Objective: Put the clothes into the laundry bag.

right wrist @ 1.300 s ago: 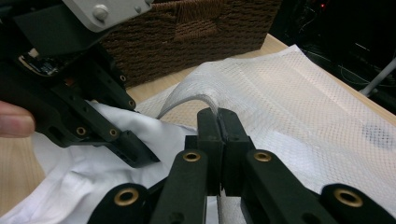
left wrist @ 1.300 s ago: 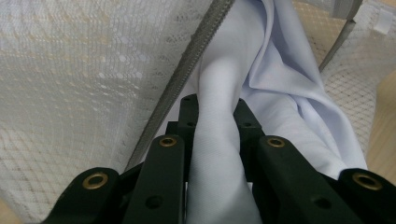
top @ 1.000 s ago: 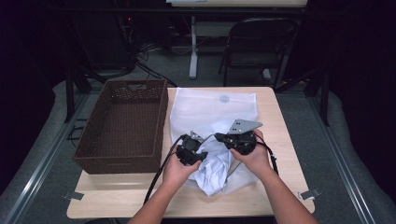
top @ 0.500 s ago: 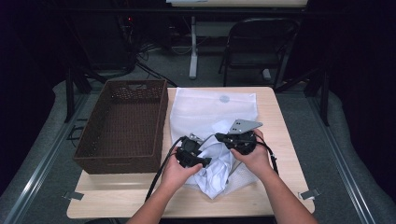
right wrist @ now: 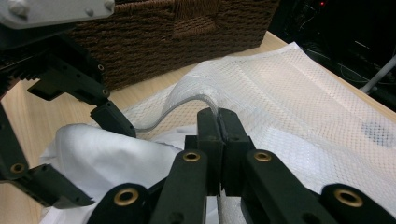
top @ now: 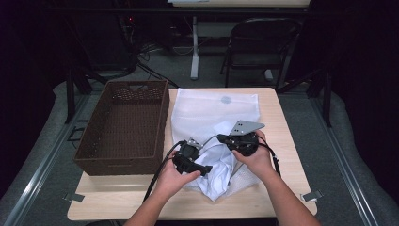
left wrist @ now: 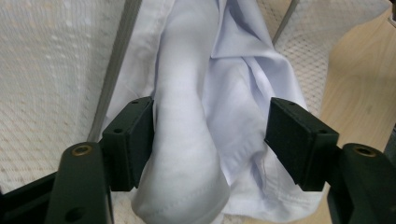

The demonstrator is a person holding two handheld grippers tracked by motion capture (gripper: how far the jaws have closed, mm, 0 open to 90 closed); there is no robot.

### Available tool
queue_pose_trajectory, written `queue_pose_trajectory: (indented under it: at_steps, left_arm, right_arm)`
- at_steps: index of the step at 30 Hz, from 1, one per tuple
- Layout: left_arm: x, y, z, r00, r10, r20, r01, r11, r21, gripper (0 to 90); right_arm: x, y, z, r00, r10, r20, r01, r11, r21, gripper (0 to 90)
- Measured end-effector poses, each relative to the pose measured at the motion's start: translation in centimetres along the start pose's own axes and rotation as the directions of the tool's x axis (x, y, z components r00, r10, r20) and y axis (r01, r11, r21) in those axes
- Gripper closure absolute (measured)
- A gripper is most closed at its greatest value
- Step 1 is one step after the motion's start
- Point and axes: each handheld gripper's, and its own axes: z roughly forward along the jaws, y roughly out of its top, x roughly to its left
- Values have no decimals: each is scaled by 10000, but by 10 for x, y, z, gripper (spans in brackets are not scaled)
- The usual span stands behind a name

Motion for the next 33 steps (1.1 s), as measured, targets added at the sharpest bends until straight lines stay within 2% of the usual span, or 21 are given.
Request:
queue_pose_trajectory:
  at_steps: [5,9,15,19,24,29,33]
  left_arm:
    - [0,-4,-2,9999,124,-46,-123,9997,215,267]
    - [1,-9,-2,9999,69,-117,-67,9998,190,255]
    - [0,-17,8,9999,97,104,-101,9989,465,255]
    - [-1,-18,11,9996,262,-50,-259,9979,600,255]
    - [-2,-22,19,9996,296,34,-298,9973,672,260]
    - [-1,-25,22,9995,300,-20,-298,9975,642,287]
    - [0,-29,25,9997,241,-6,-240,9993,284,345]
  right_arm:
    - [0,0,0,10000,-1,-10,1,10000,7,892]
    - [1,0,0,10000,9,-21,-9,10000,19,892]
    - [2,0,0,10000,-43,-22,43,10000,40,892]
    - [2,0,0,10000,-67,-29,67,10000,28,892]
    - [2,0,-1,10000,-55,-34,55,10000,26,892]
    - [3,0,0,10000,-84,-48,85,10000,35,892]
    - [3,0,0,9999,-104,-63,104,9999,52,892]
